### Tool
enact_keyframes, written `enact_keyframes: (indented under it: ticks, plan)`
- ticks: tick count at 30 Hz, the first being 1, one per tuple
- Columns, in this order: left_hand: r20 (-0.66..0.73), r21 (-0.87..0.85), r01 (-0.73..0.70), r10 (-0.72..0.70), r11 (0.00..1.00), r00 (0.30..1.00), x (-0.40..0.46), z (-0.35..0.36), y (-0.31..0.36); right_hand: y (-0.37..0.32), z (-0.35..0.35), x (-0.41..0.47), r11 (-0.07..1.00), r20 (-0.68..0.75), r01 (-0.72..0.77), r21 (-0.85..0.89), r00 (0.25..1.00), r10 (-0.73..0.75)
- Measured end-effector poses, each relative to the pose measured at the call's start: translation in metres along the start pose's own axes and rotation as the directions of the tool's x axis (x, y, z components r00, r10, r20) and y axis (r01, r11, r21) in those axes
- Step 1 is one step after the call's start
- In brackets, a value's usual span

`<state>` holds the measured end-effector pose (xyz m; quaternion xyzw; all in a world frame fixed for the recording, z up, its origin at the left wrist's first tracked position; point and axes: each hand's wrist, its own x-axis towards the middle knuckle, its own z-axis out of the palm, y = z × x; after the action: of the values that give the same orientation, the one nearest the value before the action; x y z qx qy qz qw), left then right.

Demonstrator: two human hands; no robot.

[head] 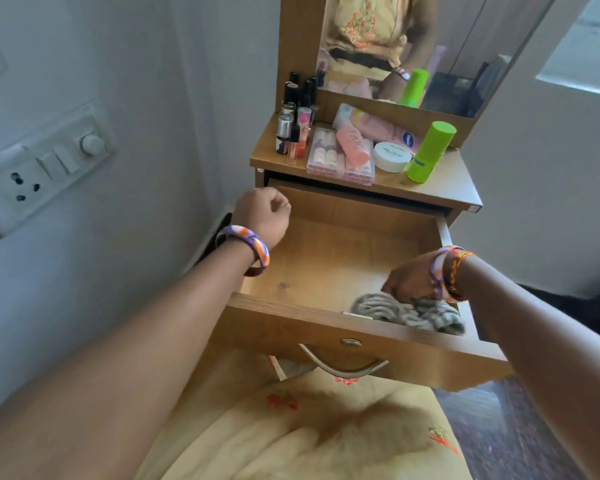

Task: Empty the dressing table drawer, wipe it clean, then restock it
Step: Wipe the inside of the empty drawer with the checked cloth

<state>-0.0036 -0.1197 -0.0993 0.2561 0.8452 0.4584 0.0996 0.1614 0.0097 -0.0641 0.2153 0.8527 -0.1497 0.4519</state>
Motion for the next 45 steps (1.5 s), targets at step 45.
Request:
enact_keyframes:
  ticks: [45]
  plan:
    - [0.529,-0.396,0.181,0.063,0.900,0.846,0.003,0.063,-0.012,0.048,0.026,0.054,-0.066,-0.636,0.671,0.739,0.726,0.261]
